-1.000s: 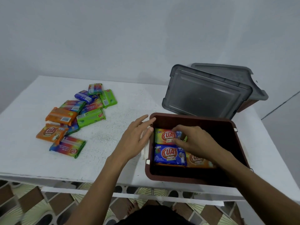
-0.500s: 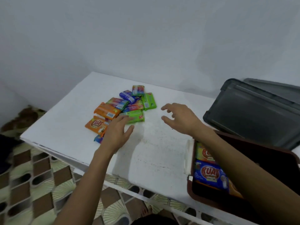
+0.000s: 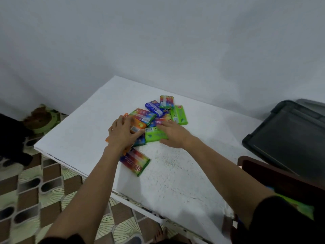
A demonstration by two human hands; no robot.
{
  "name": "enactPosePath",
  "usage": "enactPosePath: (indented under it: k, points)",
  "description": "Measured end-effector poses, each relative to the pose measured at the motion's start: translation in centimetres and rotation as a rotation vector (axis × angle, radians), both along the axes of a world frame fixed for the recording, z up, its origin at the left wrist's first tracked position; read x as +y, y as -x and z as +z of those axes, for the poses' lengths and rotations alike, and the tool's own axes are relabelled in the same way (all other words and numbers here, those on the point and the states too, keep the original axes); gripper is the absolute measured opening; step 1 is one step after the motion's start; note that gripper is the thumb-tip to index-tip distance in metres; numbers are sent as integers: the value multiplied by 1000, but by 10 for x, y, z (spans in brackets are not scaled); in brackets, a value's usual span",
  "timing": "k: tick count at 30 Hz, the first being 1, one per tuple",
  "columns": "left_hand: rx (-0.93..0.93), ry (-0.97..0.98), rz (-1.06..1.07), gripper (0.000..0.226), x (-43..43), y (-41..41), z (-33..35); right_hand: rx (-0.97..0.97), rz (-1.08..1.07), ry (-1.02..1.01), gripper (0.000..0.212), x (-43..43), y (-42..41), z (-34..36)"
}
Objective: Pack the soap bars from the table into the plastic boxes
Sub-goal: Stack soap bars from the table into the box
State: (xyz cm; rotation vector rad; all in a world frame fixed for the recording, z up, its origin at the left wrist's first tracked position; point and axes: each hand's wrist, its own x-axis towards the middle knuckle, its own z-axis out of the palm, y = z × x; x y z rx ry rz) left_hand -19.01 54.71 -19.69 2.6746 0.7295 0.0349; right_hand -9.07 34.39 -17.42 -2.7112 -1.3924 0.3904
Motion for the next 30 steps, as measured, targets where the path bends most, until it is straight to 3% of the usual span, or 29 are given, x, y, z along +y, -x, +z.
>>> enactPosePath:
  k: [5,12,15,20,23,27,30]
  points:
    - [36,56,13,99,6,-8,-5,-74,21,10,62,6,-5,-9]
    - [-35,14,60,89,2,-11,-1,-18,21,26,66,10,-9,-8]
    - [15,58,93,93,1,-12,5,1,29,45,65,10,-6,-6]
    - [54,-27,64,92,-2,-10,13,70,-32,66,63,-7,-5,4]
    - [-54,-1,83,86,-12,-7,19,216,-149,-60,55,-27,-4,21]
    - [-190,172,60,82,-33,-6,35,433,-329,-327,32,-60,-2,54]
    - [-327,354,12,79,-57,-2,50,551,-411,-505,35,-91,0,73]
